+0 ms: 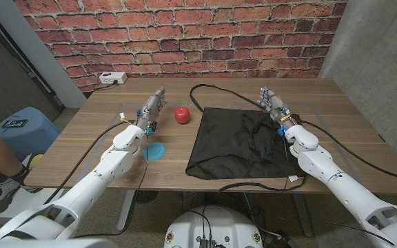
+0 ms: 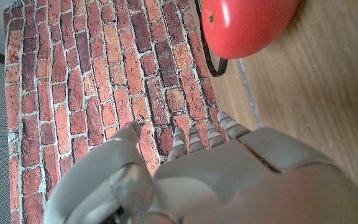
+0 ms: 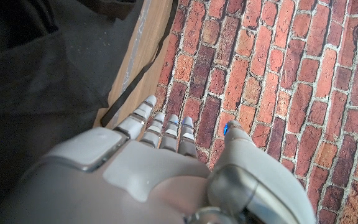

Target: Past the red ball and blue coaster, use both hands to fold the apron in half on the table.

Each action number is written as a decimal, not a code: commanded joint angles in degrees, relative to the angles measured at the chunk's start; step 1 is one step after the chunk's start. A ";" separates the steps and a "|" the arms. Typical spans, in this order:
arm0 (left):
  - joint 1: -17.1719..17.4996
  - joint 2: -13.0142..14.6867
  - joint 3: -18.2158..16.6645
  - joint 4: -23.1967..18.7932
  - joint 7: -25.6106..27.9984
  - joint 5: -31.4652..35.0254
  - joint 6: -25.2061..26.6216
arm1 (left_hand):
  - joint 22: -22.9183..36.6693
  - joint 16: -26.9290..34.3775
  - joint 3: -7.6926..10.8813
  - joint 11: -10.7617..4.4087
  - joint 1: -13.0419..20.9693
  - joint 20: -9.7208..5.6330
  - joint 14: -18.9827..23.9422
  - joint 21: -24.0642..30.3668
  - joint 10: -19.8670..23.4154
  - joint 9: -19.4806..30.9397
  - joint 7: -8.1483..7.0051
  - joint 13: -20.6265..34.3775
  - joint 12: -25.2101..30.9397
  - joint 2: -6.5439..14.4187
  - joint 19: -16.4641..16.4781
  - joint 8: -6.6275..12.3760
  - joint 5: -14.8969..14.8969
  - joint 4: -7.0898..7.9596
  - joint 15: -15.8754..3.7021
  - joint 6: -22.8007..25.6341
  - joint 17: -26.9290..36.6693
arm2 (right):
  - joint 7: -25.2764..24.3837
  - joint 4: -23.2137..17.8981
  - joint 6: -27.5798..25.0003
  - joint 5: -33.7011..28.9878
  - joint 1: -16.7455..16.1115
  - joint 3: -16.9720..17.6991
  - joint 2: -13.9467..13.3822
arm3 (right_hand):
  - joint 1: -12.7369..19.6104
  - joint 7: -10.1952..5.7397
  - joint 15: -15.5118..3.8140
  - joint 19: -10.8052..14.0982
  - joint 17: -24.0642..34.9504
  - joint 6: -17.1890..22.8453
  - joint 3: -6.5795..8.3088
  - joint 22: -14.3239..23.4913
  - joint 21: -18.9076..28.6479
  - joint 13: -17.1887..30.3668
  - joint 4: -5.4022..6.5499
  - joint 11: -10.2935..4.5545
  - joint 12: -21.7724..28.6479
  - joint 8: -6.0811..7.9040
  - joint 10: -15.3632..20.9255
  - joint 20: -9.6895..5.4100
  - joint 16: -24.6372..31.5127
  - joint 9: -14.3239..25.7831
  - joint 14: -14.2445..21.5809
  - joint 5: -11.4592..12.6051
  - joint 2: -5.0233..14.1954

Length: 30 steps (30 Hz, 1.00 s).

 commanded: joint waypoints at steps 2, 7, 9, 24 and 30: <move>-1.41 -0.34 0.54 2.58 -3.24 -0.71 -0.56 | 0.16 0.21 0.70 -0.20 1.06 -0.20 -0.17 0.09 -0.16 0.08 -0.01 0.20 0.31 0.12 0.76 0.56 0.20 -0.36 0.30 0.76 0.05 | -2.08 -2.40 -0.72 -0.95 -1.00 -0.31 -0.13 | 0.96 -0.03 -1.54 0.49 -0.07 0.61 0.56 0.23 0.30 0.28 -0.39 0.19 0.41 0.57 0.62 -2.92 0.32 0.29 0.54 0.22 -0.03; -1.60 0.25 0.54 2.81 -4.41 -0.98 -0.15 | 0.15 0.17 0.99 -0.20 1.29 -0.27 -0.17 -0.01 -0.11 0.08 0.00 0.19 0.33 0.05 0.79 0.55 0.14 -0.71 0.26 0.87 0.03 | -3.57 -4.10 -1.34 -1.46 -1.77 -0.28 -0.46 | 1.19 0.01 -1.52 0.52 -0.18 0.71 0.73 0.23 0.30 0.28 -0.60 0.23 0.42 0.57 0.63 -2.94 0.35 0.29 0.57 0.16 -0.05; -1.47 0.95 0.55 2.20 -4.30 -0.81 0.61 | 0.15 0.15 1.07 -0.15 1.36 -0.21 -0.19 -0.07 -0.12 0.08 0.02 0.19 0.33 0.02 0.74 0.54 0.13 -0.81 0.23 0.89 0.03 | -3.83 -4.38 -1.43 -1.70 -1.82 -0.39 -0.45 | 1.26 0.09 -1.47 0.54 -0.22 0.67 0.79 0.23 0.30 0.28 -0.68 0.29 0.42 0.54 0.64 -2.94 0.38 0.29 0.61 0.13 -0.05; -1.00 4.67 1.19 -2.11 -3.31 1.89 3.28 | 0.04 0.02 4.04 0.13 4.85 0.33 -0.15 -0.97 -0.07 0.06 0.19 0.13 0.31 -0.08 0.75 0.50 1.17 -5.21 0.67 1.45 -0.03 | -3.02 -3.33 -0.54 -2.75 -0.71 -1.08 -0.12 | 1.47 0.24 -1.42 0.62 -0.39 0.58 1.06 0.24 0.30 0.28 -1.00 0.98 0.36 0.41 0.41 -2.88 0.52 0.29 0.64 -0.06 -0.14; 0.18 5.55 1.34 -5.69 -2.26 1.87 5.12 | 0.03 -0.02 5.16 -0.42 6.67 -0.15 -0.33 -1.29 -0.10 0.07 -0.27 0.13 0.31 -0.61 0.84 0.49 1.78 -7.73 0.25 1.67 -0.05 | -1.69 -2.18 -0.13 -2.37 -0.15 -1.00 -0.21 | 1.47 0.33 -1.43 0.62 -0.43 0.57 1.11 0.24 0.29 0.28 -1.06 0.77 0.33 0.37 0.33 -2.80 0.57 0.29 0.62 -0.12 -0.17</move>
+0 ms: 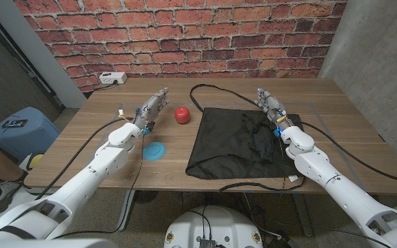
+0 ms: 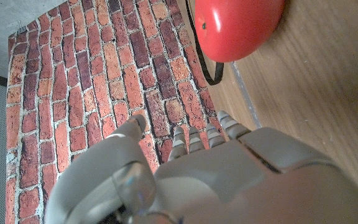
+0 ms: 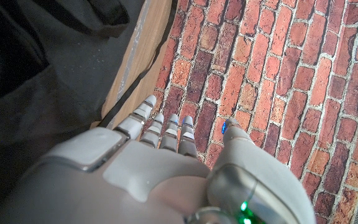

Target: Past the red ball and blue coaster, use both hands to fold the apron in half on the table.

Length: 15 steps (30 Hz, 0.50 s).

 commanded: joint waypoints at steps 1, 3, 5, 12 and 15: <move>1.49 2.20 0.54 -5.43 1.46 0.99 3.07 | 0.03 -0.03 0.95 -0.51 2.35 -0.32 -0.16 -0.50 -0.08 0.08 -0.69 0.14 0.32 -0.30 0.14 0.49 1.01 -2.37 -0.03 0.65 0.09 | 1.71 1.43 0.60 -0.01 0.93 -0.09 -0.24 | 0.72 0.43 -1.43 0.62 -0.05 0.28 0.18 0.25 0.29 0.29 -0.11 0.25 0.13 0.37 0.26 -2.74 0.58 0.31 0.62 -0.12 -0.02; 1.61 2.35 0.73 -6.12 1.40 1.13 3.27 | 0.03 -0.05 1.16 -0.52 2.77 -0.31 -0.23 -0.58 -0.10 0.08 -0.50 0.14 0.31 -0.38 0.13 0.53 1.15 -2.97 0.00 0.81 0.08 | 1.99 1.55 0.62 0.07 1.06 -0.01 -0.40 | 0.72 0.44 -1.44 0.61 -0.06 0.30 0.19 0.25 0.28 0.29 -0.12 0.25 0.12 0.37 0.24 -2.69 0.59 0.31 0.61 -0.13 -0.03; 1.73 2.54 0.89 -6.81 1.55 1.39 3.48 | 0.04 -0.05 1.34 -0.63 3.15 -0.35 -0.25 -0.65 -0.15 0.09 -0.51 0.13 0.29 -0.46 0.13 0.54 1.28 -3.55 0.06 0.94 0.09 | 2.29 1.82 0.69 0.13 1.25 0.06 -0.51 | 0.74 0.44 -1.44 0.60 -0.08 0.28 0.22 0.25 0.27 0.29 -0.16 0.29 0.12 0.35 0.22 -2.64 0.61 0.31 0.62 -0.14 -0.03; 2.73 3.49 1.15 -9.67 2.04 2.03 4.07 | 0.07 -0.07 1.58 -0.55 3.84 -0.16 -0.42 -0.82 -0.22 0.10 -0.45 0.13 0.27 -0.56 0.00 0.42 1.48 -4.67 0.24 0.87 0.09 | 3.34 2.85 0.93 0.02 2.17 0.08 -0.83 | 0.76 0.50 -1.37 0.49 -0.12 0.21 0.29 0.26 0.22 0.29 -0.25 0.19 0.06 0.29 0.05 -2.56 0.58 0.31 0.41 -0.19 -0.07; 3.31 4.09 1.18 -11.06 2.25 2.40 4.20 | 0.10 -0.04 1.59 -0.49 4.12 -0.14 -0.49 -0.91 -0.30 0.12 -0.46 0.14 0.26 -0.66 -0.10 0.35 1.55 -5.26 0.28 0.77 0.11 | 3.40 2.88 0.99 -0.09 2.29 0.09 -0.92 | 0.72 0.50 -1.37 0.43 -0.14 0.18 0.30 0.26 0.20 0.29 -0.27 0.18 0.04 0.27 -0.03 -2.48 0.59 0.31 0.36 -0.22 -0.10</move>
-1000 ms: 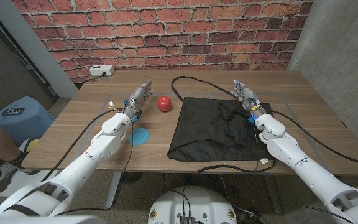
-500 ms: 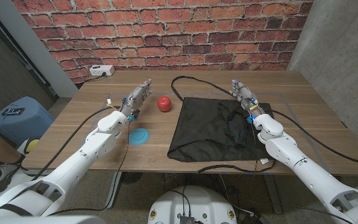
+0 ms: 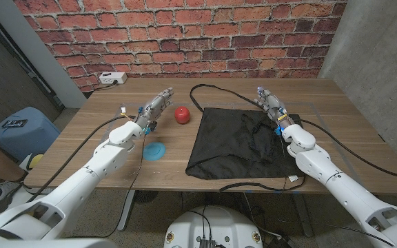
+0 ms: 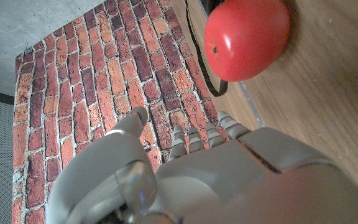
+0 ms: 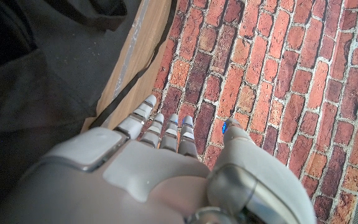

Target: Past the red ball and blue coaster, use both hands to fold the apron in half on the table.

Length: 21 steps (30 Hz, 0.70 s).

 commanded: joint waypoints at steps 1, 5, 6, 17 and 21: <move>1.85 2.05 0.40 -5.42 1.06 1.38 1.50 | 0.11 -0.07 0.19 -0.53 0.91 -0.13 -0.56 -0.05 -0.33 0.12 0.13 0.15 0.25 -0.13 -0.12 0.35 0.22 -0.89 0.26 0.22 0.10 | 1.18 1.23 0.44 -0.13 1.14 0.13 -0.50 | 0.50 0.29 -1.37 0.40 0.13 -0.02 0.30 0.26 0.19 0.29 -0.27 0.19 0.05 0.27 -0.02 -2.51 0.60 0.31 0.36 -0.22 0.12; 2.67 2.99 0.26 -7.42 1.31 1.58 1.97 | 0.12 -0.09 0.12 -0.66 1.00 -0.25 -0.69 -0.13 -0.36 0.13 -0.06 0.15 0.24 -0.25 -0.27 0.29 0.23 -1.21 0.23 0.13 0.11 | 1.21 1.26 0.44 -0.25 1.22 0.12 -0.62 | 0.49 0.30 -1.38 0.37 0.11 -0.06 0.33 0.27 0.18 0.29 -0.31 0.09 0.04 0.24 -0.05 -2.47 0.62 0.31 0.35 -0.24 0.09; 2.83 3.21 0.21 -7.85 1.25 1.41 2.29 | 0.12 -0.09 0.07 -0.67 1.02 -0.26 -0.72 -0.14 -0.40 0.13 -0.06 0.15 0.23 -0.30 -0.28 0.22 0.24 -1.33 0.24 -0.04 0.11 | 1.20 1.29 0.52 -0.25 1.22 0.14 -0.60 | 0.49 0.30 -1.39 0.35 0.11 -0.07 0.33 0.27 0.17 0.29 -0.32 0.08 0.04 0.23 -0.05 -2.47 0.62 0.31 0.33 -0.24 0.09; 3.88 7.70 0.65 -11.92 -0.28 4.45 3.12 | 0.19 -0.20 -0.53 -0.70 0.91 0.09 -1.92 -0.48 -1.48 0.14 -0.47 0.15 -0.04 -0.30 -1.34 -0.10 0.23 -2.10 0.63 -1.28 0.18 | 1.24 2.48 1.21 -0.40 1.71 0.05 0.02 | 0.42 0.27 -1.46 -0.43 0.02 -0.06 0.36 0.27 -0.11 0.28 -0.46 -0.07 0.01 0.19 -0.23 -2.48 0.62 0.31 0.09 -0.31 -0.08; 4.26 9.58 0.64 -13.63 -0.70 5.94 3.27 | 0.22 -0.12 -1.00 -0.92 0.39 0.12 -2.24 -0.54 -1.80 0.15 -0.74 0.15 -0.06 -0.21 -1.76 -0.11 0.15 -1.94 0.61 -1.69 0.24 | 1.24 3.11 1.45 -0.69 2.21 -0.12 0.31 | 0.40 0.22 -1.61 -0.63 -0.02 -0.06 0.37 0.27 -0.16 0.28 -0.51 -0.23 -0.03 0.18 -0.36 -2.50 0.59 0.30 -0.04 -0.33 -0.11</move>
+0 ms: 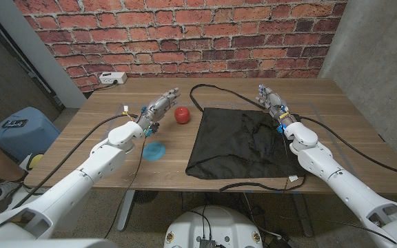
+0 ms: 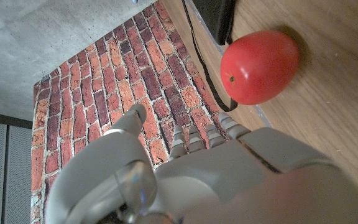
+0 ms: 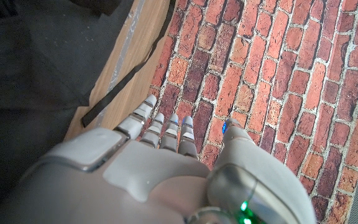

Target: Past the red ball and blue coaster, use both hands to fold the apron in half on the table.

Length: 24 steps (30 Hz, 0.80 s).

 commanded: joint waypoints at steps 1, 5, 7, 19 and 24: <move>1.32 5.06 0.33 -5.09 -1.03 4.36 0.85 | 0.23 -0.12 -0.41 -0.28 -0.04 0.11 -0.66 -0.23 -0.63 0.16 -0.15 0.16 -0.04 0.15 -0.78 -0.10 0.14 0.12 0.01 -0.63 0.19 | 0.14 1.58 0.68 -0.53 1.06 -0.26 0.74 | 0.39 -0.01 -1.58 -0.42 -0.03 0.15 0.05 0.28 -0.16 0.29 -0.20 -0.18 -0.03 0.18 -0.37 -2.70 0.14 0.31 -0.07 -0.06 -0.12; 1.63 6.12 0.18 -6.09 -1.63 4.78 0.88 | 0.25 -0.06 -0.80 -0.35 -0.55 0.34 -0.81 -0.25 -0.76 0.16 -0.24 0.16 -0.03 0.18 -1.04 -0.12 0.09 0.36 0.02 -0.92 0.23 | 0.26 1.78 0.56 -0.58 1.37 -0.37 0.82 | 0.35 0.04 -1.58 -0.53 -0.05 0.10 0.05 0.27 -0.18 0.28 -0.22 -0.25 -0.07 0.15 -0.50 -2.70 0.12 0.31 -0.19 -0.07 -0.15; 1.73 6.80 0.25 -6.75 -1.54 5.68 1.02 | 0.26 -0.02 -1.01 -0.17 -0.83 0.49 -0.83 -0.22 -0.72 0.16 -0.07 0.16 0.01 0.20 -1.08 -0.08 0.08 0.49 0.16 -0.92 0.24 | 0.26 1.67 0.34 -0.63 1.40 -0.42 0.71 | 0.33 0.03 -1.57 -0.57 -0.06 0.09 0.06 0.27 -0.18 0.28 -0.23 -0.25 -0.07 0.14 -0.52 -2.69 0.13 0.30 -0.21 -0.08 -0.15; 1.15 9.75 1.66 -9.93 -2.49 11.27 1.72 | 0.31 0.29 -2.95 0.04 -4.16 1.66 -1.03 -0.56 -0.99 0.17 0.25 0.12 0.05 0.43 -3.02 -0.04 -0.27 2.62 -0.03 -1.59 0.57 | -0.09 0.98 -0.27 -0.67 1.30 -0.18 0.12 | 0.28 0.04 -1.56 -0.68 -0.13 0.02 0.11 0.27 -0.16 0.26 -0.31 -0.17 -0.04 0.09 -0.53 -2.68 0.16 0.30 -0.32 -0.09 -0.13; 0.19 10.94 2.72 -11.09 -3.39 14.72 1.66 | 0.30 0.19 -4.34 -0.25 -7.75 1.74 -2.12 -0.86 -1.93 0.14 0.32 0.04 -0.19 0.41 -5.43 -0.29 -0.85 5.24 -0.40 -2.98 0.77 | -0.11 0.78 -0.40 -0.66 1.24 -0.08 -0.11 | 0.24 0.07 -1.57 -0.72 -0.16 0.08 0.14 0.27 -0.14 0.26 -0.34 -0.12 -0.04 0.11 -0.56 -2.68 0.17 0.30 -0.37 -0.09 -0.12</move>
